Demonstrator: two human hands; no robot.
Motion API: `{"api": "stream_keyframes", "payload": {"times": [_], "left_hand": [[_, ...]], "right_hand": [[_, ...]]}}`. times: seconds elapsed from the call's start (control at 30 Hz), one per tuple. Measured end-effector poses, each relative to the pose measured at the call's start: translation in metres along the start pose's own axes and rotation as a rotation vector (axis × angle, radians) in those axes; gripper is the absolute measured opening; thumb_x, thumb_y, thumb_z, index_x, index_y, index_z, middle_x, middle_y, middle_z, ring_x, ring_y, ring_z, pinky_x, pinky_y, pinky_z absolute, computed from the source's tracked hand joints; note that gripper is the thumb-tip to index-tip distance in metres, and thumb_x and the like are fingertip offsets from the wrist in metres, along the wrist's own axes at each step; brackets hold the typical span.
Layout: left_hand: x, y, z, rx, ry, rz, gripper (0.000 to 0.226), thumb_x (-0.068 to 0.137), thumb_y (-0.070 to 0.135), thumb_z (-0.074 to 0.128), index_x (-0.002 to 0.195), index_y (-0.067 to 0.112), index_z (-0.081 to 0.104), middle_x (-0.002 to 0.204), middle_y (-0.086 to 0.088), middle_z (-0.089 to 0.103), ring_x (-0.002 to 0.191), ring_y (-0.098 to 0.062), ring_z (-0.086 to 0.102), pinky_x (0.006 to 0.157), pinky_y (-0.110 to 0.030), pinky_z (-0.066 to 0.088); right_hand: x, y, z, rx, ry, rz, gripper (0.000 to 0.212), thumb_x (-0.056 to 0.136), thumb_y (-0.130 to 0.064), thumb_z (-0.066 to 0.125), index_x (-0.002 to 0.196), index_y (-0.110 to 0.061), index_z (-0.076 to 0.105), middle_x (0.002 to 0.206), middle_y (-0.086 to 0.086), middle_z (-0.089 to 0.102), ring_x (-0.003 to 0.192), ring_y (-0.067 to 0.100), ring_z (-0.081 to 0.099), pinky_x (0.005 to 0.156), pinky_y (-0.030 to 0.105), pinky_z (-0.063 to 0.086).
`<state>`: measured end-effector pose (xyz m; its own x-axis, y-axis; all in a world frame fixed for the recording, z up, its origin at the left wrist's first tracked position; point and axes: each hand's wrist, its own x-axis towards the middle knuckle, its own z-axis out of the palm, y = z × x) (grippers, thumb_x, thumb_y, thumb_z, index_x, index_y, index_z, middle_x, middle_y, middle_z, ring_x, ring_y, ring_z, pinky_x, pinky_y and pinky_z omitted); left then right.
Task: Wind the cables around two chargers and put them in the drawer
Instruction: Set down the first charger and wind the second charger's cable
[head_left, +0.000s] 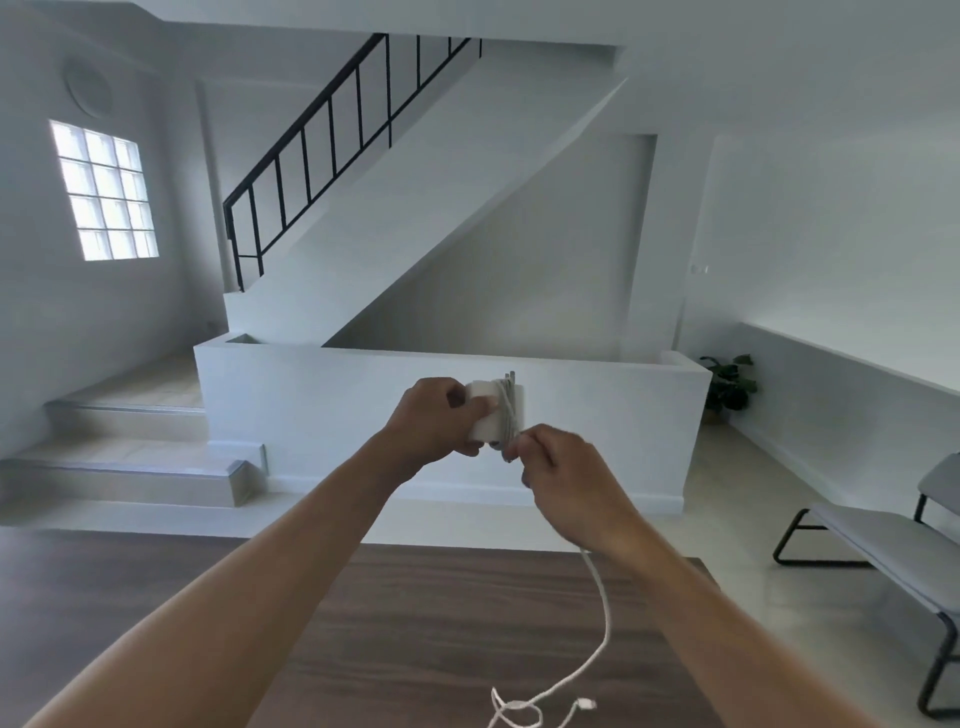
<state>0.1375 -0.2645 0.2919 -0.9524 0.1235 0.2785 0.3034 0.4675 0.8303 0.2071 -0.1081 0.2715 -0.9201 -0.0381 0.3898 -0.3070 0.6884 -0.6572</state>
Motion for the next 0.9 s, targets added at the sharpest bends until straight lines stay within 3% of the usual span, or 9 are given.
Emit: {"api": "stream_keyframes", "payload": {"times": [0.13,0.23,0.3,0.43,0.63,0.73,0.83,0.9], "left_hand": [[0.000,0.005,0.003,-0.113,-0.021,-0.049,0.037,0.092,0.035,0.062,0.095,-0.001,0.067,0.081,-0.012,0.075,0.060,-0.020,0.068,0.074,-0.033,0.056],[0.002,0.006,0.003,-0.208,-0.030,-0.079,0.037,0.094,0.033,0.061,0.097,-0.003,0.067,0.081,-0.013,0.074,0.071,-0.024,0.068,0.066,-0.028,0.053],[0.000,0.005,0.004,-0.199,-0.035,-0.073,0.035,0.095,0.033,0.060,0.096,-0.001,0.067,0.078,-0.011,0.073,0.067,-0.020,0.066,0.059,-0.022,0.049],[-0.005,0.007,0.009,-0.178,-0.027,-0.051,0.031,0.095,0.034,0.059,0.096,0.003,0.065,0.074,-0.004,0.069,0.052,-0.009,0.063,0.054,-0.019,0.046],[-0.018,0.006,0.004,-0.289,-0.120,-0.030,0.026,0.098,0.031,0.056,0.086,0.008,0.061,0.082,-0.008,0.069,0.061,-0.010,0.068,0.059,-0.023,0.039],[-0.025,0.007,-0.002,-0.364,-0.278,0.026,0.036,0.099,0.028,0.054,0.094,-0.007,0.060,0.079,-0.012,0.062,0.060,-0.011,0.062,0.058,-0.025,0.034],[-0.034,0.006,-0.005,-0.184,-0.471,0.104,0.038,0.099,0.029,0.055,0.090,-0.008,0.059,0.072,-0.003,0.053,0.058,-0.010,0.044,0.054,-0.021,0.033],[-0.040,0.007,-0.008,-0.007,-0.503,0.128,0.024,0.099,0.029,0.055,0.084,0.012,0.063,0.062,0.015,0.057,0.051,-0.002,0.046,0.055,-0.020,0.036]], "right_hand": [[-0.012,0.012,0.027,0.307,-0.019,0.131,0.030,0.100,-0.025,0.036,0.082,-0.024,0.060,0.063,-0.007,0.048,0.041,0.004,0.039,0.043,0.017,0.032],[-0.020,0.016,0.040,0.410,-0.052,0.173,0.032,0.101,-0.027,0.035,0.079,-0.021,0.057,0.057,-0.006,0.042,0.041,0.007,0.034,0.046,0.023,0.029],[-0.022,0.017,0.043,0.445,-0.055,0.169,0.033,0.101,-0.027,0.036,0.076,-0.020,0.057,0.053,-0.007,0.039,0.042,0.007,0.033,0.047,0.024,0.028],[-0.021,0.022,0.050,0.339,-0.028,0.101,0.033,0.101,-0.026,0.037,0.073,-0.024,0.055,0.051,-0.008,0.041,0.040,0.003,0.035,0.048,0.019,0.031],[-0.018,0.048,0.051,0.289,0.003,0.113,0.035,0.102,-0.030,0.035,0.073,-0.022,0.053,0.049,-0.009,0.038,0.040,0.004,0.034,0.048,0.018,0.029],[-0.017,0.059,0.052,0.302,-0.056,0.153,0.035,0.103,-0.031,0.034,0.078,-0.020,0.056,0.046,-0.009,0.037,0.041,0.005,0.031,0.050,0.024,0.030],[0.001,0.060,0.031,0.116,-0.106,0.130,0.029,0.100,-0.020,0.040,0.083,-0.008,0.061,0.057,0.000,0.053,0.049,0.011,0.043,0.051,0.031,0.036],[0.015,0.057,0.009,0.023,-0.136,0.089,0.027,0.096,-0.014,0.046,0.078,-0.004,0.063,0.068,0.013,0.061,0.060,0.015,0.048,0.059,0.036,0.041]]}}
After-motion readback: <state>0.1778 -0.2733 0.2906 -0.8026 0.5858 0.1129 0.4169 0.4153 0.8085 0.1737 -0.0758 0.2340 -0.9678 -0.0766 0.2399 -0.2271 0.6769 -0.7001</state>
